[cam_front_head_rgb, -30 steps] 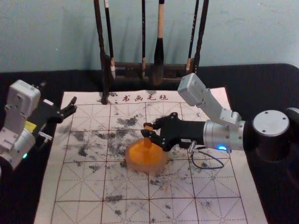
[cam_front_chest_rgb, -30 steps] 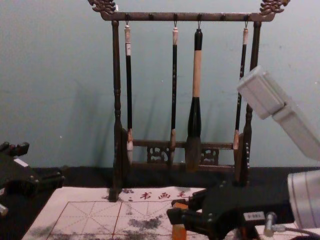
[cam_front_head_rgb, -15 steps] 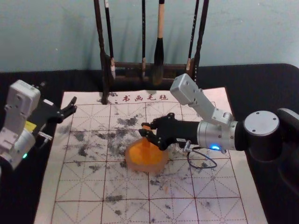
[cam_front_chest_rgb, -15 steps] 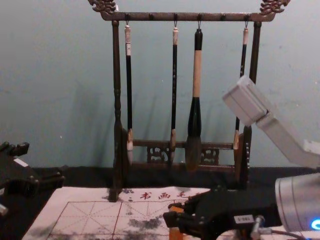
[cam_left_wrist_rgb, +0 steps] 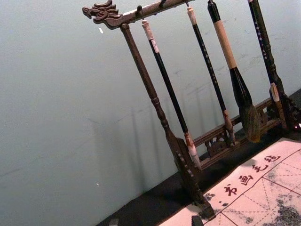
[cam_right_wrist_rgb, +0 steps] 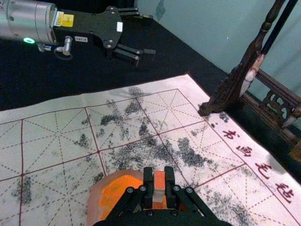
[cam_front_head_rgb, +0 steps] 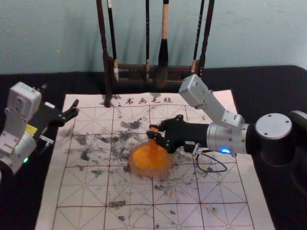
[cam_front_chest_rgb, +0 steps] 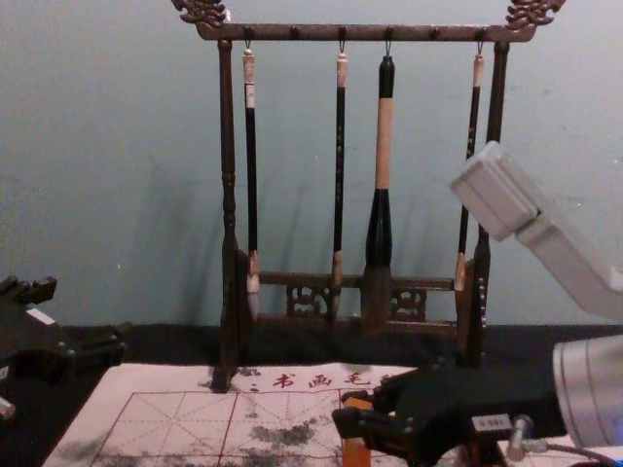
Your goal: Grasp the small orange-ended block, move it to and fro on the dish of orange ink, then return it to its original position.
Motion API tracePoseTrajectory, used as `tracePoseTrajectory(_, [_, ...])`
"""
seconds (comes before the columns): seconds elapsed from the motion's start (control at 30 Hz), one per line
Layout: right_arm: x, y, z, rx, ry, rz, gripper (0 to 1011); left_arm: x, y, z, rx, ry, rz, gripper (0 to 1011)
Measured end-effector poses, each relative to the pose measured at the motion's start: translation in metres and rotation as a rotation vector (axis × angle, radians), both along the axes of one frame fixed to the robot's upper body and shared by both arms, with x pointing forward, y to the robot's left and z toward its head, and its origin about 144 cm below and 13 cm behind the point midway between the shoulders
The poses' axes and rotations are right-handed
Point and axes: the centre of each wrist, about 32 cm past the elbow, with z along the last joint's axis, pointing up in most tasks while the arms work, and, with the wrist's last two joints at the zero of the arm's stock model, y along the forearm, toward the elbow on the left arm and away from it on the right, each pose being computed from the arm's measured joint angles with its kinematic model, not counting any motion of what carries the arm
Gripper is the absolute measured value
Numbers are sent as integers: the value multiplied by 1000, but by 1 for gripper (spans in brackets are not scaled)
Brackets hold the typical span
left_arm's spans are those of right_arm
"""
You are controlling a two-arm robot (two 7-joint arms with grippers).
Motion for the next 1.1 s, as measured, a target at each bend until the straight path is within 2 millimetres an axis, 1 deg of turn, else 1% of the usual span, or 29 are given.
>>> tracePoseTrajectory(0.53, [-9,-8,3,3,-10,40,133,0,0,0,0,0,0,1001])
tracePoseTrajectory(1.1, [-16,1,-2,4,9,77,133,0,0,0,0,0,0,1001])
